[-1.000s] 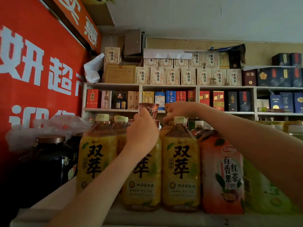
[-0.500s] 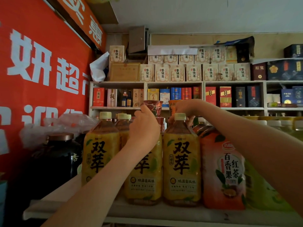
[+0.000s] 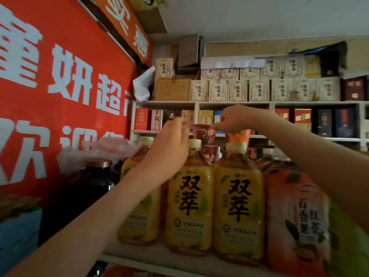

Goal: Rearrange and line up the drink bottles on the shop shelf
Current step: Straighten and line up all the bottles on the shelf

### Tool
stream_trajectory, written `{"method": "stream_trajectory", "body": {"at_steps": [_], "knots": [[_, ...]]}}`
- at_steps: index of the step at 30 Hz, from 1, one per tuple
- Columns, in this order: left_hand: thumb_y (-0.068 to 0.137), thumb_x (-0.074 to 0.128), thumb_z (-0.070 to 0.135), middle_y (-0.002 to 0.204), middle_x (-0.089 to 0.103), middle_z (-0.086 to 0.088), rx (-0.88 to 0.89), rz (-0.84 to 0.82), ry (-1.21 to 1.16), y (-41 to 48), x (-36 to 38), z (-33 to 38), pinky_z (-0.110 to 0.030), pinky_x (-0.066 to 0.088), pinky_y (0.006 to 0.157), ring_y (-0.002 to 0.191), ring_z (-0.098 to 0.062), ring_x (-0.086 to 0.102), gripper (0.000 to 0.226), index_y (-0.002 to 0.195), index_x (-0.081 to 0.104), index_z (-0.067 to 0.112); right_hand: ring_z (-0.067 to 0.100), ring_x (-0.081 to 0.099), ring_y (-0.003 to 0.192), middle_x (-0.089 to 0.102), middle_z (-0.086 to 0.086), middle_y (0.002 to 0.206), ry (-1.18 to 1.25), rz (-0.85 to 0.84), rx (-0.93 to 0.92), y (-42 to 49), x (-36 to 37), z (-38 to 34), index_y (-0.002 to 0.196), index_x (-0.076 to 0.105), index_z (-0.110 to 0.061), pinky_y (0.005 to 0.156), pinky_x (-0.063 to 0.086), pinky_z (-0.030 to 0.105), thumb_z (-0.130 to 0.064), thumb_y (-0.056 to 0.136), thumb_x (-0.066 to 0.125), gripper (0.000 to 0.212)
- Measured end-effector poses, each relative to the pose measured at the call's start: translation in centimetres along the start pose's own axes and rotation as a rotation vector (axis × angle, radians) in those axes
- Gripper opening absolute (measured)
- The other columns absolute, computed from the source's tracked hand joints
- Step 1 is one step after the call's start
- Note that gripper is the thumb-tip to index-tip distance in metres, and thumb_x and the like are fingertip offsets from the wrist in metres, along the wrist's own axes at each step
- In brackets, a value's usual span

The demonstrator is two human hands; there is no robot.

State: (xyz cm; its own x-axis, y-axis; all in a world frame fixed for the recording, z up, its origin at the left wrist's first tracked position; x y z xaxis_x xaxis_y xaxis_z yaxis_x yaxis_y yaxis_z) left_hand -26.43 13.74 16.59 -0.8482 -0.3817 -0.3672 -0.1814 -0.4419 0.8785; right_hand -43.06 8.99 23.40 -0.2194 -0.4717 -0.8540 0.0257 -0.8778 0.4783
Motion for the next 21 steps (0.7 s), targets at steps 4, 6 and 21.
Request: {"method": "stream_trajectory", "body": {"at_steps": [4,6,21], "knots": [[0.094,0.053,0.018,0.117,0.054,0.016,0.054,0.134,-0.049,-1.0,-6.4,-2.9,0.002,0.038,0.071,0.103,0.005,0.05,0.026,0.119,0.055,0.025,0.01,0.06,0.082,0.064,-0.005,0.088,0.149,0.04,-0.261,-1.3,-1.4,-7.1,0.103,0.065,-0.017,0.073,0.047,0.026,-0.052,0.093,0.042,0.043],[0.091,0.06,0.025,0.108,0.054,0.024,-0.038,0.06,-0.126,-1.2,-7.2,-5.7,-0.001,0.042,0.064,0.096,0.009,0.053,0.023,0.112,0.054,0.032,0.01,0.059,0.088,0.063,-0.007,0.094,0.127,-0.007,-0.318,-1.8,-0.7,-10.0,0.107,0.064,-0.019,0.084,0.048,0.03,-0.052,0.093,0.043,0.042],[0.039,0.061,0.088,0.105,0.058,0.028,-0.209,-0.515,-0.302,-1.9,-0.3,-15.1,-0.019,0.046,0.08,0.097,0.005,0.056,0.081,0.109,0.048,0.05,0.008,0.055,0.078,0.059,-0.005,0.091,-0.055,-0.138,-0.092,-2.6,2.6,-10.6,0.094,0.057,-0.021,0.066,0.043,0.022,-0.064,0.088,0.037,0.048]]}}
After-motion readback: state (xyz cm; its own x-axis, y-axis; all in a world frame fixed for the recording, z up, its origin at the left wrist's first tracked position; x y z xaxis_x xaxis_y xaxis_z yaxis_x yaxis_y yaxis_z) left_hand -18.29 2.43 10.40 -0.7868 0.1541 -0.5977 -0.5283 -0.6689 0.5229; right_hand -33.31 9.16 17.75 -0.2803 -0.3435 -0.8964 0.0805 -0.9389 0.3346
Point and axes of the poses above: each hand's wrist, its own y-axis towards the middle knuckle, its own x-axis out of the palm, z = x × y, the point moved 9 cm from there along y, towards the middle knuckle
